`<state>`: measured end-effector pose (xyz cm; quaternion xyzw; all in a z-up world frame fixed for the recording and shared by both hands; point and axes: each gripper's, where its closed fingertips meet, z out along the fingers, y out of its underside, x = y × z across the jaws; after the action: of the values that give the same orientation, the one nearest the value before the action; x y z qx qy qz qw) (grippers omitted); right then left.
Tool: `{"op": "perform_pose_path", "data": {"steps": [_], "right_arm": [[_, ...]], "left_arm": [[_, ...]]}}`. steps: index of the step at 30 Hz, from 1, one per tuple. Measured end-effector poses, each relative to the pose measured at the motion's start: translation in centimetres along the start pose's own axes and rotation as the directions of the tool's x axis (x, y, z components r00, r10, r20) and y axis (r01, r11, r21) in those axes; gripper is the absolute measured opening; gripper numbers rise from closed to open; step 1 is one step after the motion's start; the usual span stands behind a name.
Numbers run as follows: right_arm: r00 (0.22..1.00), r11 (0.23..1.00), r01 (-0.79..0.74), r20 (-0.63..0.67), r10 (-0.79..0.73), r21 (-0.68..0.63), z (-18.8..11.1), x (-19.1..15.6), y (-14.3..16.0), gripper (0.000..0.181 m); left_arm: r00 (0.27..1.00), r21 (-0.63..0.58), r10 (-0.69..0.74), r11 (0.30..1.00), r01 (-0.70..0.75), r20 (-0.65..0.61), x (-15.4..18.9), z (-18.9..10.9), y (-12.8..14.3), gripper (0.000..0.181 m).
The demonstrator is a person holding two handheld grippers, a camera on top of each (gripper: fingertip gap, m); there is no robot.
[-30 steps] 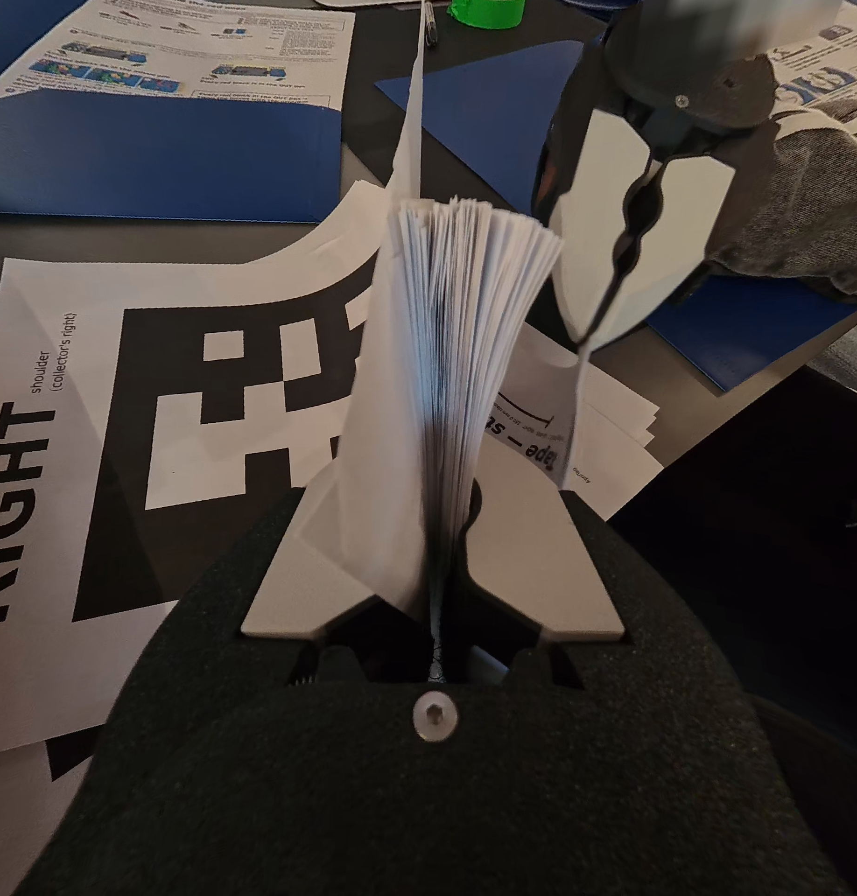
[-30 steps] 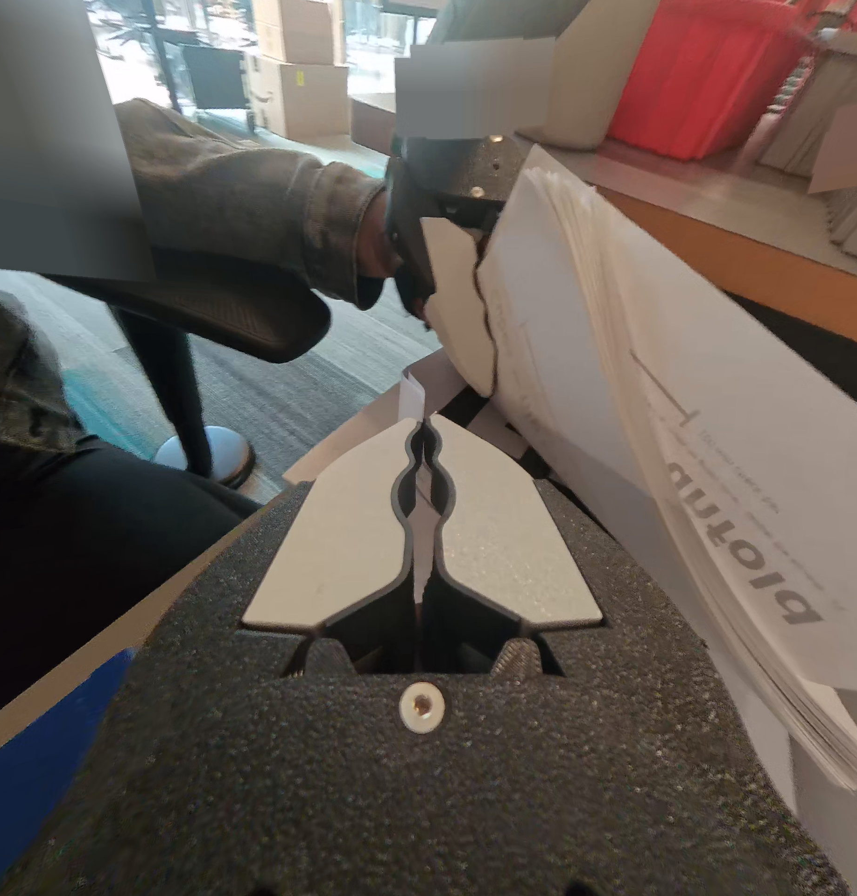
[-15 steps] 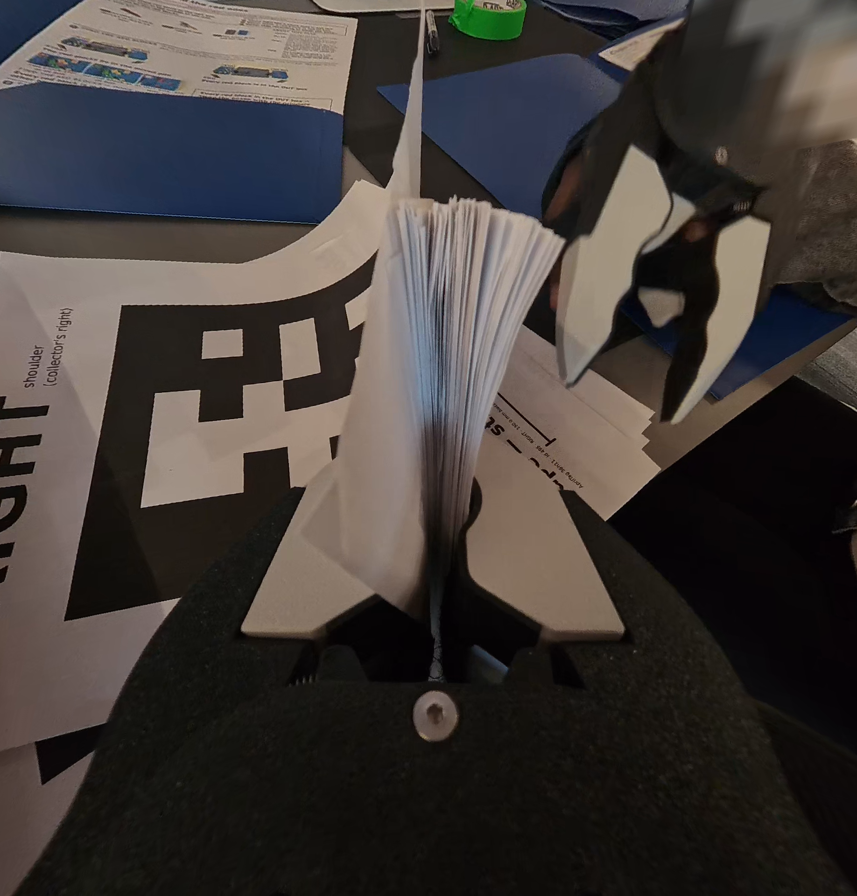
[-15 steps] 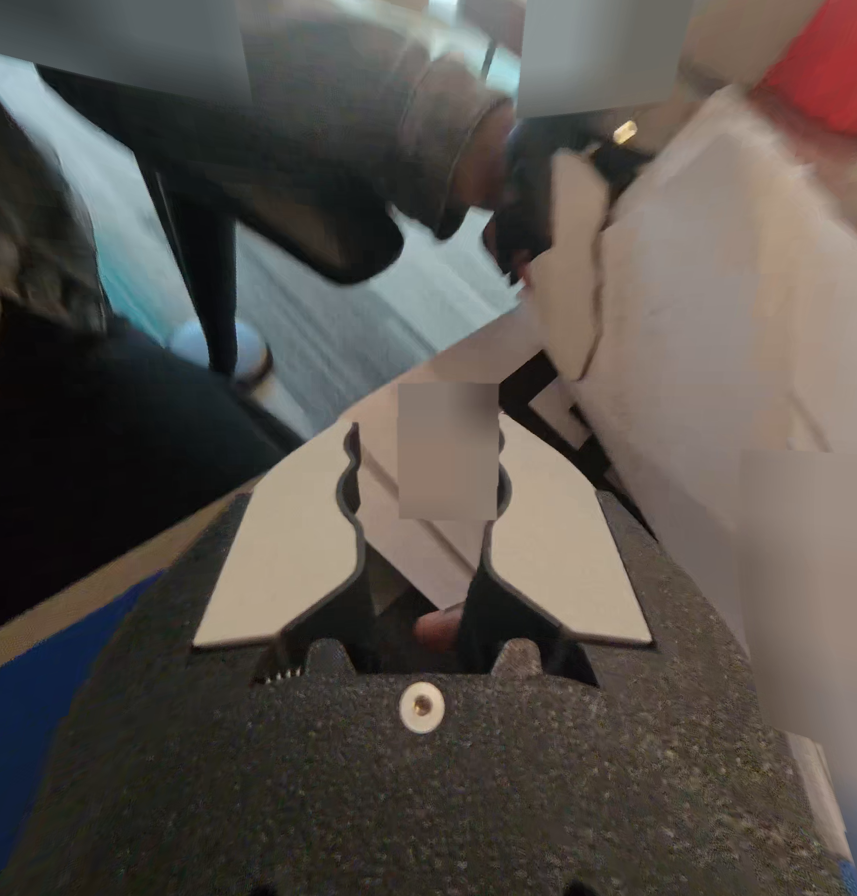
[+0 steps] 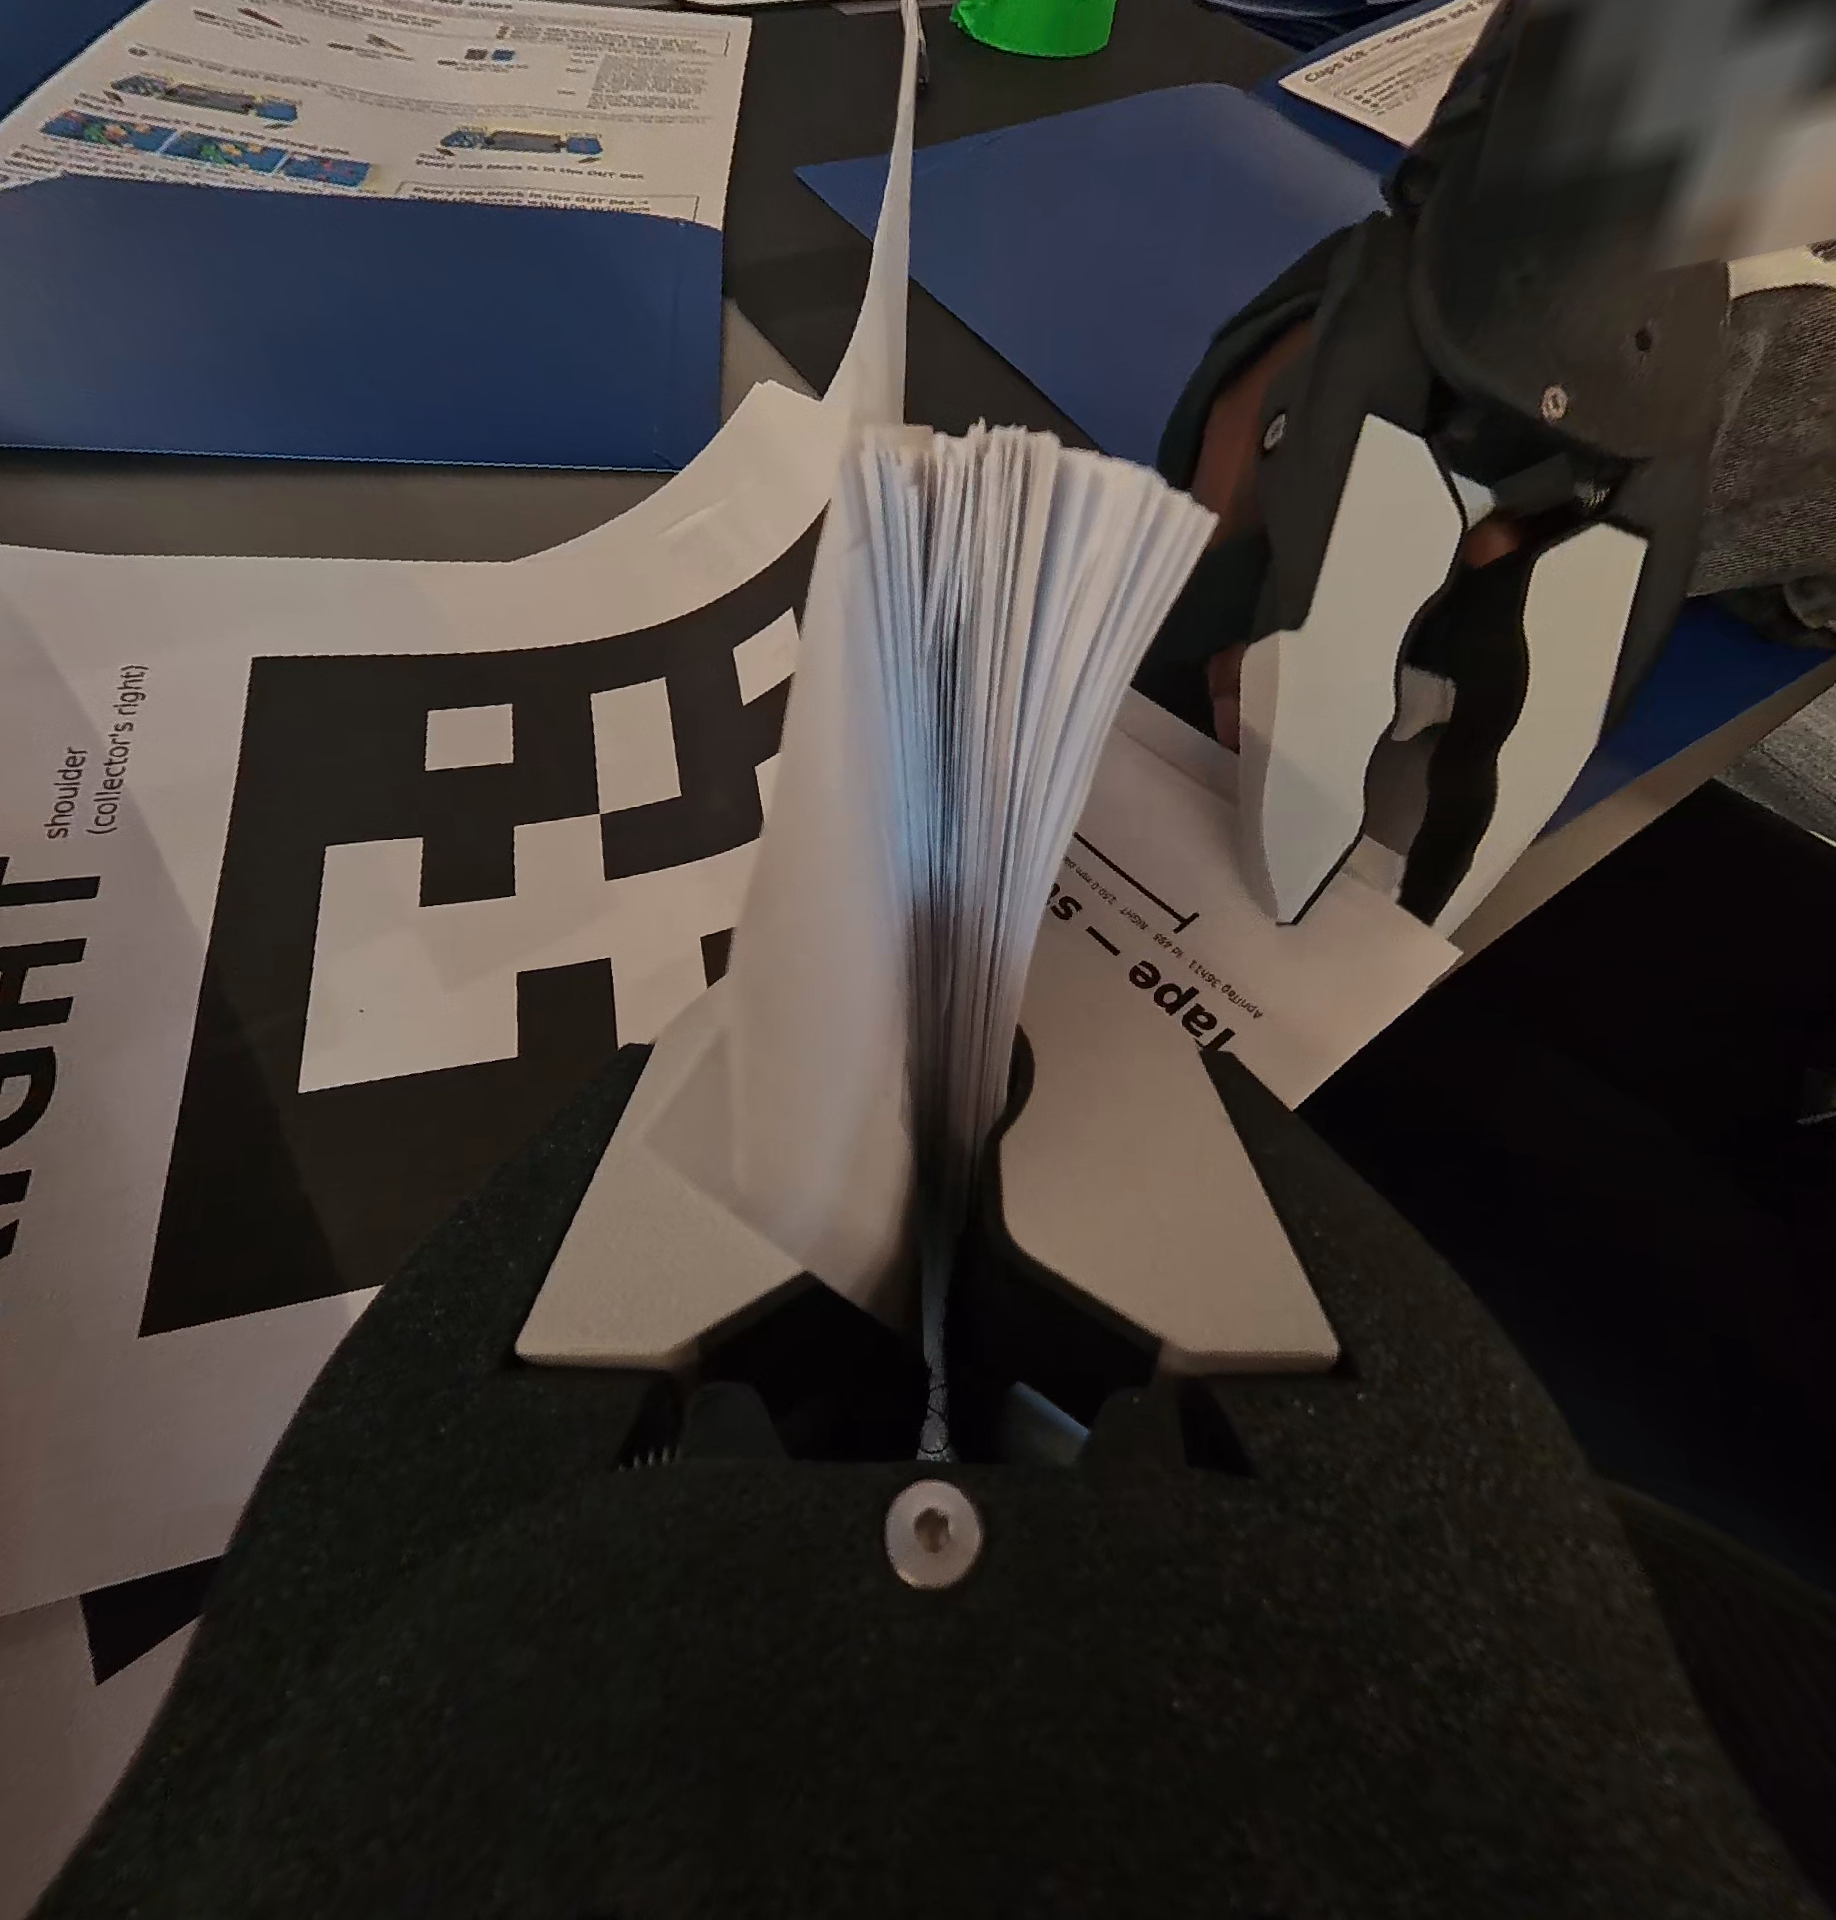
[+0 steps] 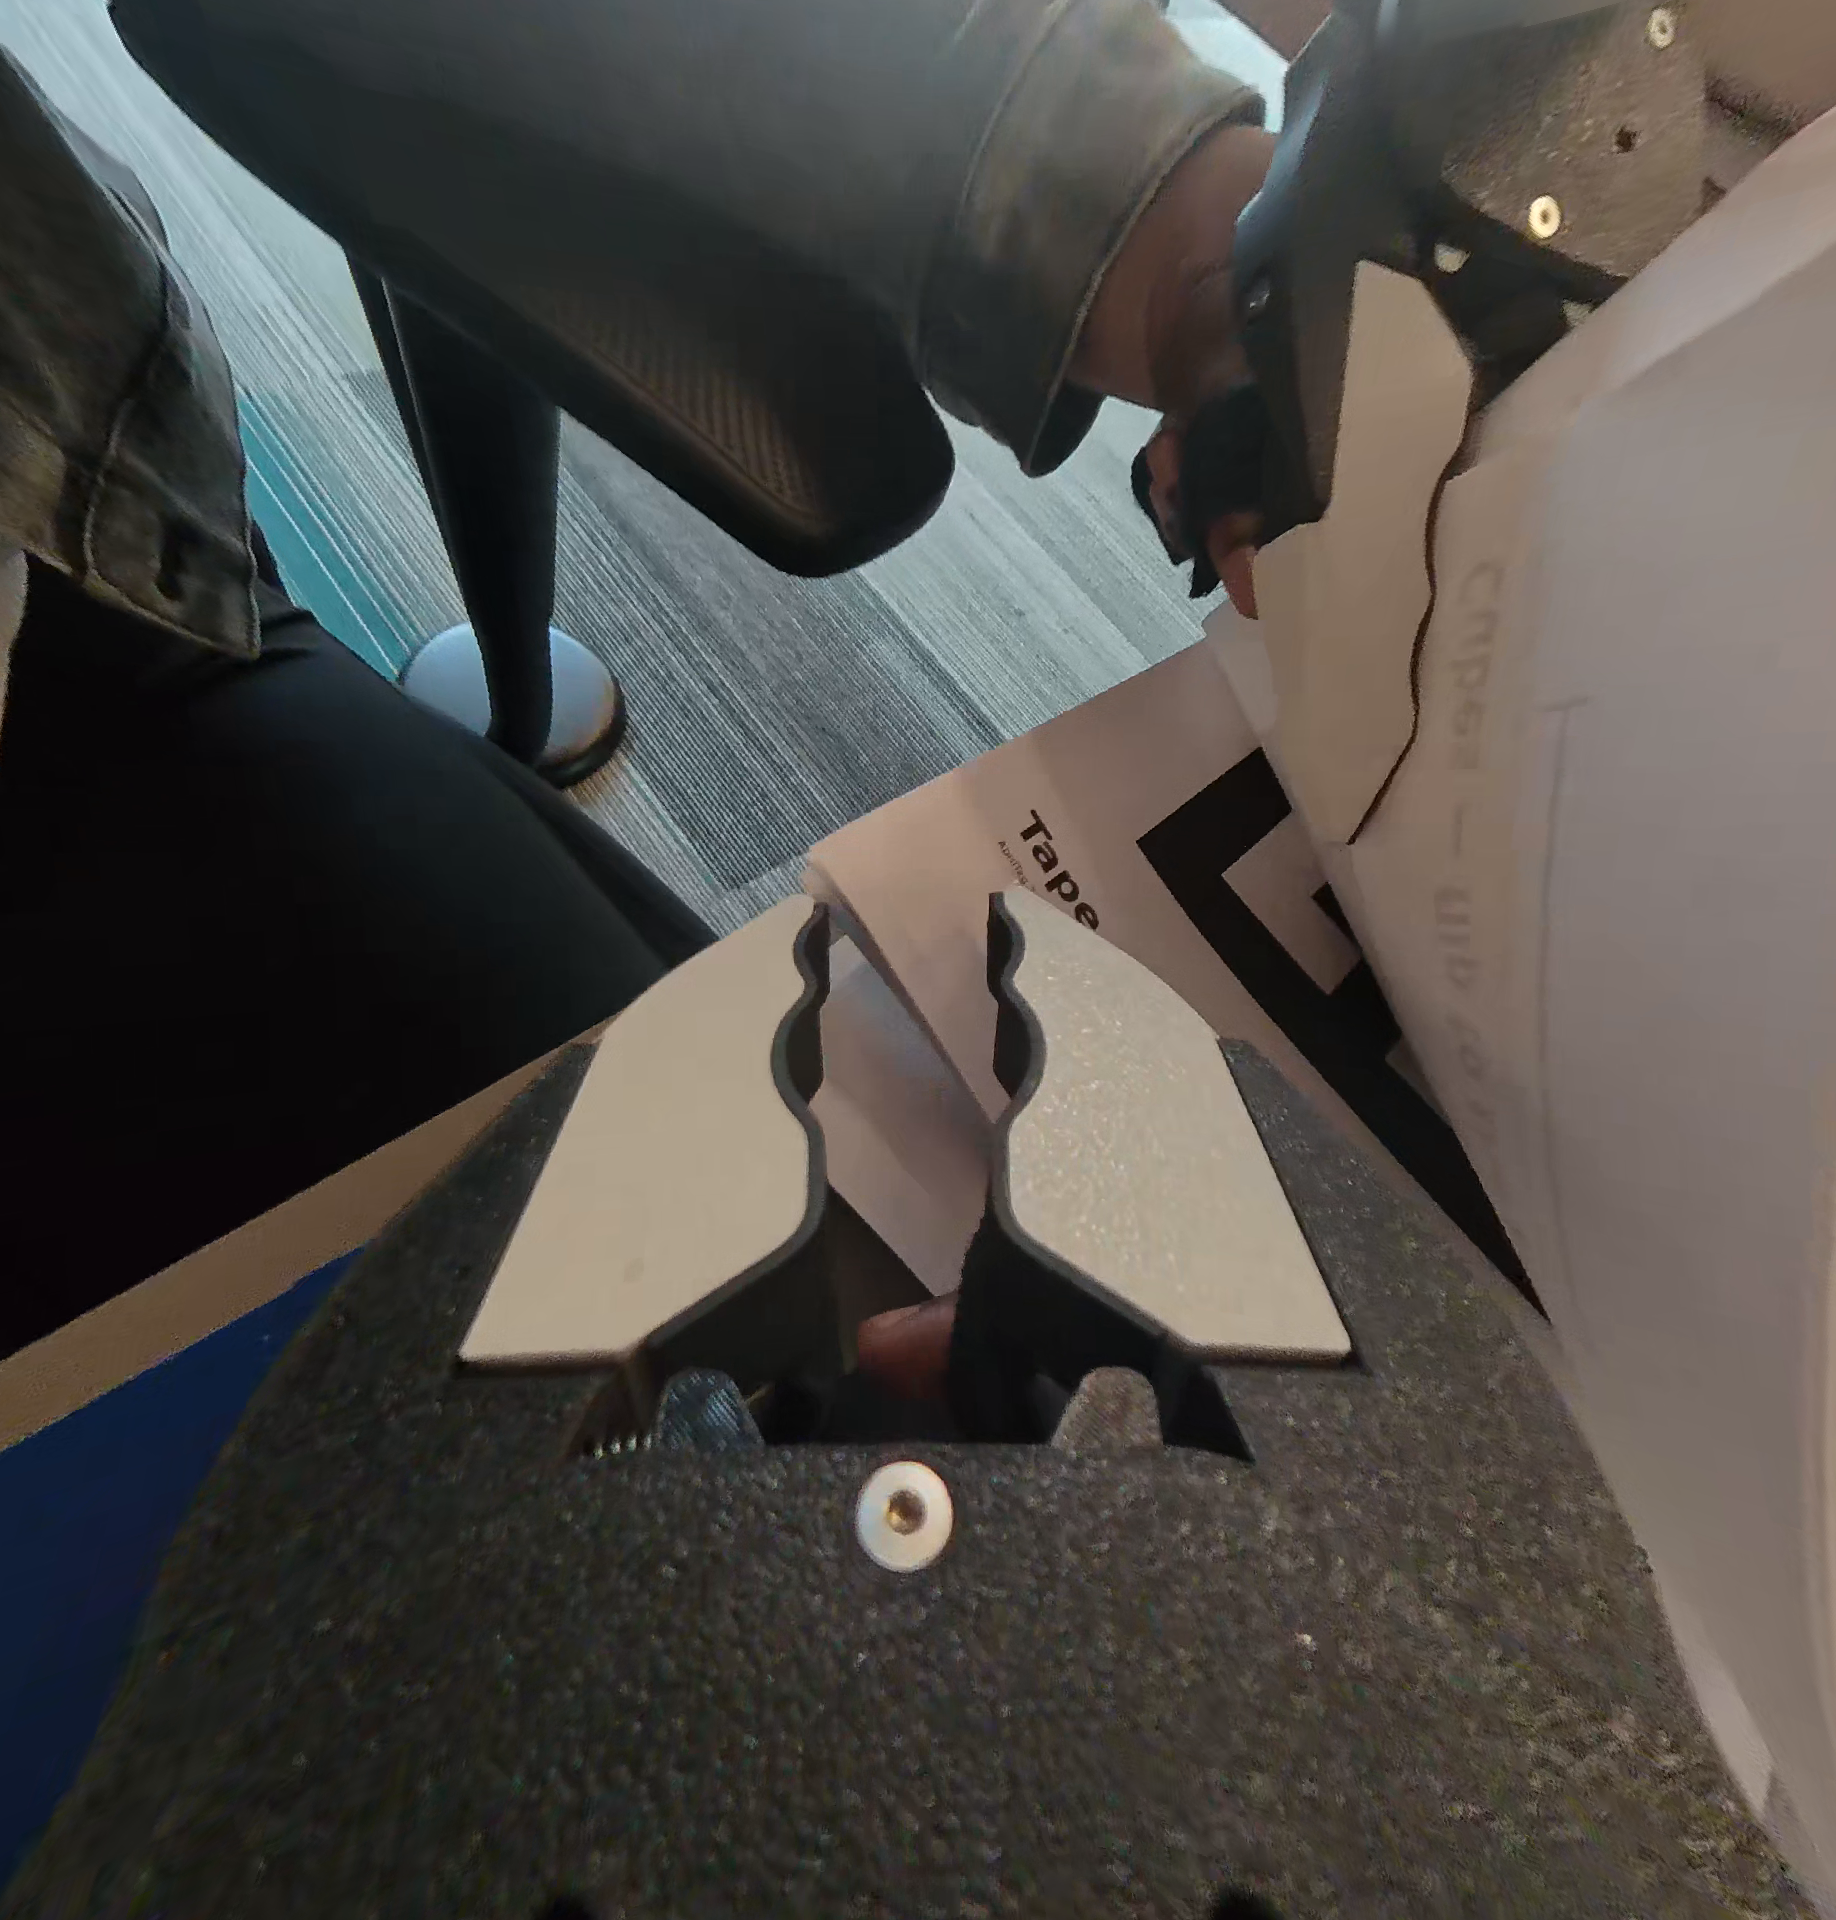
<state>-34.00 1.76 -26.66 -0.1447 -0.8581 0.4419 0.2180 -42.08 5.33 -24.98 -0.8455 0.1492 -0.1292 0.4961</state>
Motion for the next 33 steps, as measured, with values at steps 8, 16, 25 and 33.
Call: {"op": "perform_pose_path", "data": {"steps": [8,16,25,33], "right_arm": [[0.995,0.982,-0.102,-0.002,0.103,0.159,-1.4,1.0,-1.8,0.009],[0.988,0.974,-0.142,-0.037,0.151,0.174,-1.9,1.9,-1.6,0.0],[0.978,0.954,-0.189,-0.048,0.205,0.234,-2.5,2.7,-2.2,0.0],[0.977,0.952,-0.205,-0.014,0.213,0.23,-2.3,2.3,-2.0,0.001]], "left_arm": [[1.0,-0.005,0.006,1.0,-0.006,-0.003,0.1,0.1,0.1,0.017],[1.0,-0.008,0.006,1.0,-0.006,-0.006,0.1,0.1,0.1,0.018],[1.0,-0.005,-0.002,1.0,0.002,-0.008,0.1,0.1,0.1,0.018],[1.0,-0.004,-0.004,1.0,0.004,-0.01,0.1,0.1,0.1,0.018]]}}
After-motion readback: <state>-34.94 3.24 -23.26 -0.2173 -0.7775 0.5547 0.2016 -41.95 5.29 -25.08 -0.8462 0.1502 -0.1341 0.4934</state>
